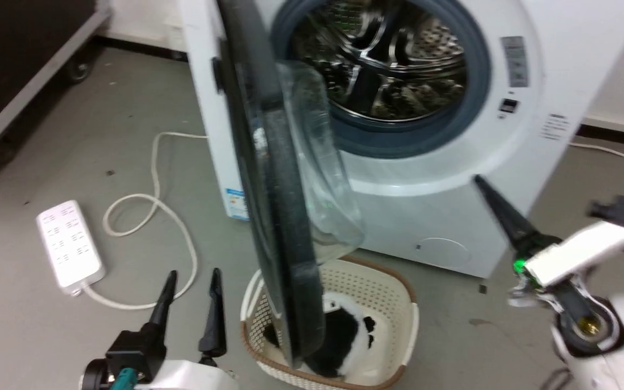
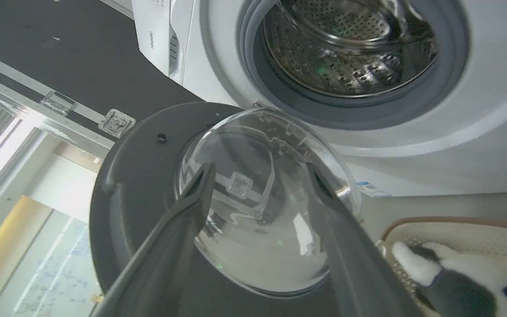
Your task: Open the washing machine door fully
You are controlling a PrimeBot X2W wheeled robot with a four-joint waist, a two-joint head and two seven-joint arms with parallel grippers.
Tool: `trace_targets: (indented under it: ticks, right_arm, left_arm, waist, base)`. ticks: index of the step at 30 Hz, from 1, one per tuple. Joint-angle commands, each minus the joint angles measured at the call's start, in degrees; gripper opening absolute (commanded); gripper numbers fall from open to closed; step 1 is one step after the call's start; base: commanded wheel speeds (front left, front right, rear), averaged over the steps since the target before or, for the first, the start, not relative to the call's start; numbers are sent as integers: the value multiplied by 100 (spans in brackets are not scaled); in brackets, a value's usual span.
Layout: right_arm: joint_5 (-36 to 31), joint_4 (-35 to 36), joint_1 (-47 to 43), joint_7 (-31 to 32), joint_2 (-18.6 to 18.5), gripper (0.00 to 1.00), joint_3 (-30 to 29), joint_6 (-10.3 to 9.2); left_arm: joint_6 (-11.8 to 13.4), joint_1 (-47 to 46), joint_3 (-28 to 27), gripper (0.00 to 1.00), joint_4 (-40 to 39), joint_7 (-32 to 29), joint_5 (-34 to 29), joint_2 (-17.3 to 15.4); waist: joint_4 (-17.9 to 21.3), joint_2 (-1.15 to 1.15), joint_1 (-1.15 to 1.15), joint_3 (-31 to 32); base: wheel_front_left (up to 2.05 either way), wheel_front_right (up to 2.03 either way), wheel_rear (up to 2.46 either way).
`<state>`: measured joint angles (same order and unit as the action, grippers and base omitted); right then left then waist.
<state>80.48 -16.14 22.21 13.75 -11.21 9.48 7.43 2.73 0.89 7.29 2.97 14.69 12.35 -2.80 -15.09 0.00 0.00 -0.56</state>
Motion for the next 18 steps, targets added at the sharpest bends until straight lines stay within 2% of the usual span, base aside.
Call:
trace_targets:
  ticks: [1,6,11,14,18]
  right_arm:
    - [-528,250,-261,-441,-240,100,-16,6]
    - [-2186,803,-723,-1793,-780,100,-79,6]
    - [-3932,1124,-1238,-2575,-1031,100,-210,6]
    - [-5131,1256,-1580,-2764,-890,100,-566,6]
    - [-6296,1453,-2088,-2854,-335,100,-1061,6]
  left_arm:
    - [-41,-71,-90,100,5,30,21,-8]
    - [-157,-83,-437,100,-13,30,80,-8]
    - [-229,11,-746,100,-144,30,60,-8]
    - [-262,87,-782,100,-206,30,58,-8]
    - [-346,145,-768,100,-199,30,27,-8]
  waist:
    - [260,0,0,28]
    - [647,0,0,9]
    - [950,0,0,-99]
    - [1076,0,0,-161]
    - [1160,0,0,-202]
  base:
    - [0,0,0]
    - [0,0,0]
    - [0,0,0]
    - [0,0,0]
    - [0,0,0]
